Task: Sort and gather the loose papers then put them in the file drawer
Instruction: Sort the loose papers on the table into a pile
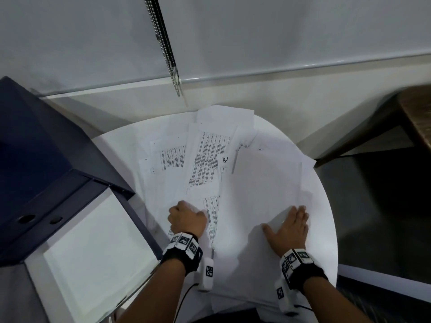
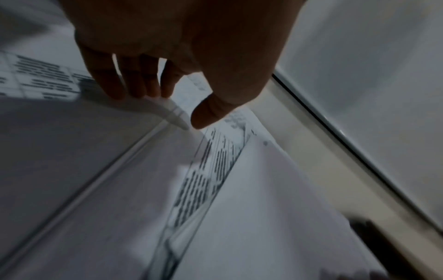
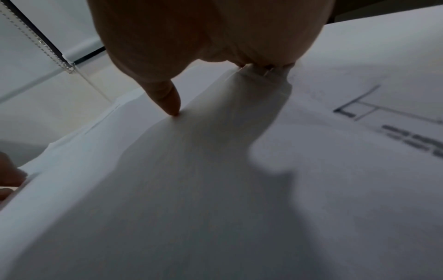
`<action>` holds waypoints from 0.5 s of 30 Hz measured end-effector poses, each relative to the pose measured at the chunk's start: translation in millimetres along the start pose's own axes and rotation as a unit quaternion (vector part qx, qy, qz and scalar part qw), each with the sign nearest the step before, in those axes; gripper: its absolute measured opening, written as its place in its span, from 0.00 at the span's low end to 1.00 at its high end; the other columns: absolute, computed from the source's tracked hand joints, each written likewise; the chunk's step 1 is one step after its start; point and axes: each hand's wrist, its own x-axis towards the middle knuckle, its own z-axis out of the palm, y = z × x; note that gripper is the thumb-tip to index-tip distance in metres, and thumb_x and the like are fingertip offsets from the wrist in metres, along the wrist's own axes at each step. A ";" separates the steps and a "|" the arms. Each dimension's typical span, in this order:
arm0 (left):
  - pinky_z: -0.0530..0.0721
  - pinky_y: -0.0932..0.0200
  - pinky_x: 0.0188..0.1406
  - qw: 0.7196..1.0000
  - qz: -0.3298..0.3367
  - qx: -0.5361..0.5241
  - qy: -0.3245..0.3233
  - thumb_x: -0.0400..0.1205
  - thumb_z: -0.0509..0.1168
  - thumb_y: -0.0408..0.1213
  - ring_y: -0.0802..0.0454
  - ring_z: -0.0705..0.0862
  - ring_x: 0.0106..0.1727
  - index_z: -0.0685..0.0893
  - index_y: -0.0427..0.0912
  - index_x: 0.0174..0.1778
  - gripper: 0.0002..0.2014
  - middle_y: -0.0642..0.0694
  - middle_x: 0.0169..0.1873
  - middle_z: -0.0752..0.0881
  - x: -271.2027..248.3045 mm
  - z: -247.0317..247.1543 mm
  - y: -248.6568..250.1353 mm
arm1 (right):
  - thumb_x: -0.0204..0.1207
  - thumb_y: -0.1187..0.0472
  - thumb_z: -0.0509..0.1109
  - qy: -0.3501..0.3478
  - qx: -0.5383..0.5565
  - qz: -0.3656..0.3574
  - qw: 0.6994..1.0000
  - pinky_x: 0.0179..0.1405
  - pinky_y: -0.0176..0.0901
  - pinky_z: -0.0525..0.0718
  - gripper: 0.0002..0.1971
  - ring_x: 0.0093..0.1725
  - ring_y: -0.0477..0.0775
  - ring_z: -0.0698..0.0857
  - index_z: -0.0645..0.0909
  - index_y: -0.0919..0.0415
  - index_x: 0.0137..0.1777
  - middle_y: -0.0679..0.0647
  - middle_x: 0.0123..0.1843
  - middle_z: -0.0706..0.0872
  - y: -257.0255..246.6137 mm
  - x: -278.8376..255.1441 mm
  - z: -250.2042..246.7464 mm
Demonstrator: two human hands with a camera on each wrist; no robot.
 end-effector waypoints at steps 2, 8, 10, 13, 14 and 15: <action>0.75 0.42 0.67 0.999 0.029 -0.007 -0.042 0.76 0.68 0.43 0.35 0.70 0.71 0.69 0.38 0.73 0.30 0.35 0.70 0.70 -3.7 10.0 3.3 | 0.71 0.36 0.70 -0.001 -0.007 0.005 1.000 0.84 0.58 0.42 0.59 0.86 0.64 0.37 0.38 0.67 0.85 0.64 0.86 0.34 -3.4 0.8 3.1; 0.74 0.49 0.70 0.988 0.074 -0.090 -0.100 0.75 0.66 0.37 0.38 0.77 0.66 0.70 0.45 0.76 0.31 0.38 0.68 0.73 -3.3 11.5 12.8 | 0.72 0.37 0.70 -0.018 -0.007 -0.024 1.000 0.84 0.58 0.42 0.57 0.86 0.63 0.37 0.37 0.65 0.85 0.62 0.87 0.34 -0.4 -0.9 1.4; 0.74 0.48 0.69 0.990 0.055 -0.103 -0.074 0.77 0.66 0.35 0.36 0.75 0.68 0.66 0.46 0.78 0.32 0.37 0.68 0.72 -0.2 4.1 3.8 | 0.72 0.39 0.71 -0.005 0.016 -0.036 0.999 0.85 0.58 0.44 0.56 0.87 0.62 0.40 0.38 0.66 0.85 0.62 0.87 0.38 3.9 4.8 -3.6; 0.76 0.55 0.59 0.986 0.033 -0.130 -0.102 0.80 0.67 0.34 0.39 0.81 0.63 0.60 0.41 0.81 0.33 0.40 0.61 0.81 1.6 -1.3 -6.5 | 0.73 0.43 0.72 0.014 0.039 -0.040 0.998 0.85 0.57 0.47 0.55 0.87 0.63 0.44 0.39 0.69 0.85 0.63 0.88 0.43 4.1 22.1 -13.0; 0.75 0.57 0.56 0.984 0.037 -0.125 -0.118 0.81 0.66 0.34 0.40 0.82 0.61 0.60 0.43 0.81 0.34 0.42 0.58 0.83 2.5 -0.1 -8.2 | 0.73 0.43 0.72 0.012 0.041 -0.039 0.998 0.85 0.57 0.48 0.55 0.87 0.63 0.44 0.39 0.69 0.84 0.64 0.88 0.44 1.6 27.8 -15.2; 0.74 0.59 0.55 0.983 0.042 -0.127 -0.124 0.81 0.65 0.32 0.42 0.83 0.60 0.60 0.45 0.81 0.33 0.43 0.56 0.85 3.1 0.3 -8.0 | 0.74 0.43 0.72 0.009 0.038 -0.042 0.998 0.85 0.57 0.47 0.55 0.87 0.63 0.44 0.39 0.69 0.84 0.64 0.88 0.44 -2.2 32.0 -16.2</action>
